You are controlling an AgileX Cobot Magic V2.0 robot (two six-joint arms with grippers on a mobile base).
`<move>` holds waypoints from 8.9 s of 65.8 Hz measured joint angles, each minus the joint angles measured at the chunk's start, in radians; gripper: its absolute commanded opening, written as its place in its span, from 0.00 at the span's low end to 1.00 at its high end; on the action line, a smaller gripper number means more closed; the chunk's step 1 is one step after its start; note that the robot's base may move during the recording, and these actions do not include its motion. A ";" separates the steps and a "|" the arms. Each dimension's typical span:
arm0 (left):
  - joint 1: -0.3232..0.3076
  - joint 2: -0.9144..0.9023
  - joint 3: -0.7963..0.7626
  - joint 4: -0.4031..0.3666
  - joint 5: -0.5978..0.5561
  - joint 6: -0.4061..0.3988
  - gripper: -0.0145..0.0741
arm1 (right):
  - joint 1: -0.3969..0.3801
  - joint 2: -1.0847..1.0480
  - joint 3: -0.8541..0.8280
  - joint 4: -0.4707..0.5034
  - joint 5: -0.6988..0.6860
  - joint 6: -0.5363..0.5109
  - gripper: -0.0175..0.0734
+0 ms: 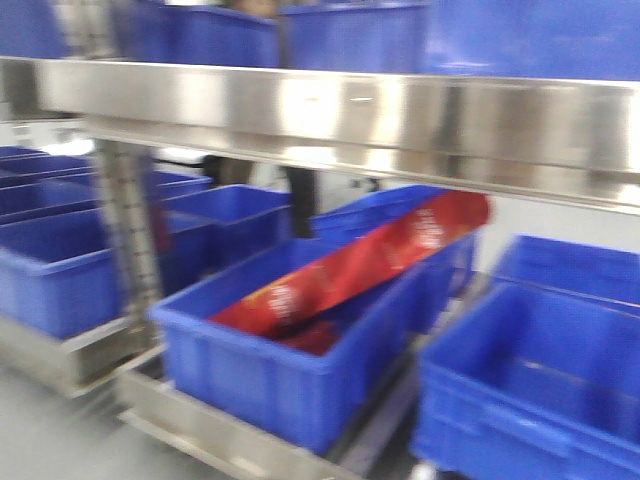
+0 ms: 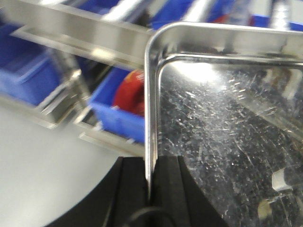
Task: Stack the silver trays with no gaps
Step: 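Hold the tray in both grippers while the base turns away from the rack, then carry the tray with both grippers while driving past the plant and cone, then drive to the other rack holding the tray with both grippers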
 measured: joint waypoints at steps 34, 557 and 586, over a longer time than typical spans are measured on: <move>0.000 0.000 0.000 0.002 0.000 0.000 0.16 | 0.000 0.000 0.000 0.000 0.000 0.000 0.17; 0.010 -0.002 0.000 0.128 0.081 -0.002 0.16 | -0.018 -0.001 0.008 -0.023 -0.269 0.000 0.17; 0.010 -0.002 0.000 0.128 0.081 -0.002 0.16 | -0.018 -0.001 0.008 -0.023 -0.269 0.000 0.17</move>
